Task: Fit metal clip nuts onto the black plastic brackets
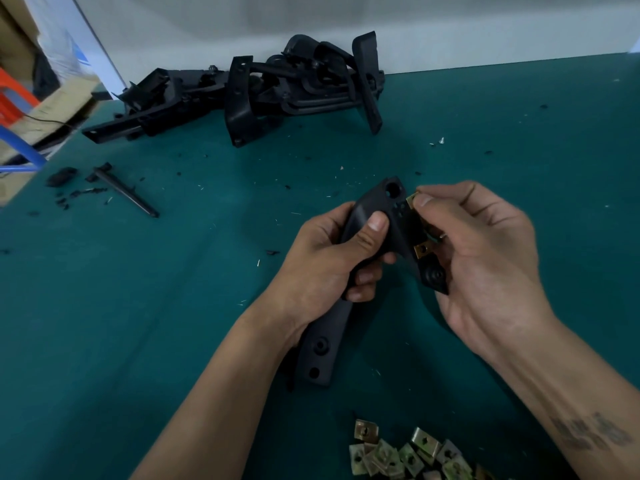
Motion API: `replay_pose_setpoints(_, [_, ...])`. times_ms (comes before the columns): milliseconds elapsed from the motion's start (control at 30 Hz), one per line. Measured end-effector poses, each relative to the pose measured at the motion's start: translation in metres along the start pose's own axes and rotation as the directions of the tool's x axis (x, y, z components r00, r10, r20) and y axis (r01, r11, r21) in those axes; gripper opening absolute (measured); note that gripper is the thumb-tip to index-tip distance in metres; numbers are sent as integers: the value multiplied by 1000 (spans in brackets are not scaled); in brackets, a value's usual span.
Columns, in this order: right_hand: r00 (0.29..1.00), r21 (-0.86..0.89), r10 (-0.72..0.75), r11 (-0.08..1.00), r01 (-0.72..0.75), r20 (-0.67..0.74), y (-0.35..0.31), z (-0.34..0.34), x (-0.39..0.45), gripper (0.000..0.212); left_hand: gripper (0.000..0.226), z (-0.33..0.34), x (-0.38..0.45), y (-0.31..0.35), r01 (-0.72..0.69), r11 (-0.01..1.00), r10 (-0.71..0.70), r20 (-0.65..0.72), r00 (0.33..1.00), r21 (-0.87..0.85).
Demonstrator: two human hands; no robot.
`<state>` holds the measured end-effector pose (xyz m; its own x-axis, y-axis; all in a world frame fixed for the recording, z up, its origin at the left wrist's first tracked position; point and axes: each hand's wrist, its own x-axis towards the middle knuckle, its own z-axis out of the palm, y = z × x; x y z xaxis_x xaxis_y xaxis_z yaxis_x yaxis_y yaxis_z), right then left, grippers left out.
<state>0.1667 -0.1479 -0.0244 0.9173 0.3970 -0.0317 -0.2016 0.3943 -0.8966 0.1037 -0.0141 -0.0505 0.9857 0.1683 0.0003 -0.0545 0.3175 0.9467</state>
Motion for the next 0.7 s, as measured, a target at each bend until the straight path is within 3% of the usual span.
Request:
replay_pose_setpoints(267, [996, 16, 22, 1000, -23, 85, 0, 0, -1, 5, 24, -1, 0, 1, -8, 1000, 8, -28, 1000, 11])
replay_pose_setpoints(367, [993, 3, 29, 1000, -30, 117, 7, 1, -2, 14, 23, -1, -1, 1, -6, 1000, 6, -34, 999, -4])
replay_pose_setpoints(567, [966, -225, -75, 965, 133, 249, 9, -7, -1, 50, 20, -3, -1, 1, -36, 999, 35, -49, 998, -16])
replay_pose_setpoints(700, [957, -384, -180, 887, 259, 229, 11, -7, 1, 50, 23, -1, -2, 2, -32, 999, 31, -42, 999, -19])
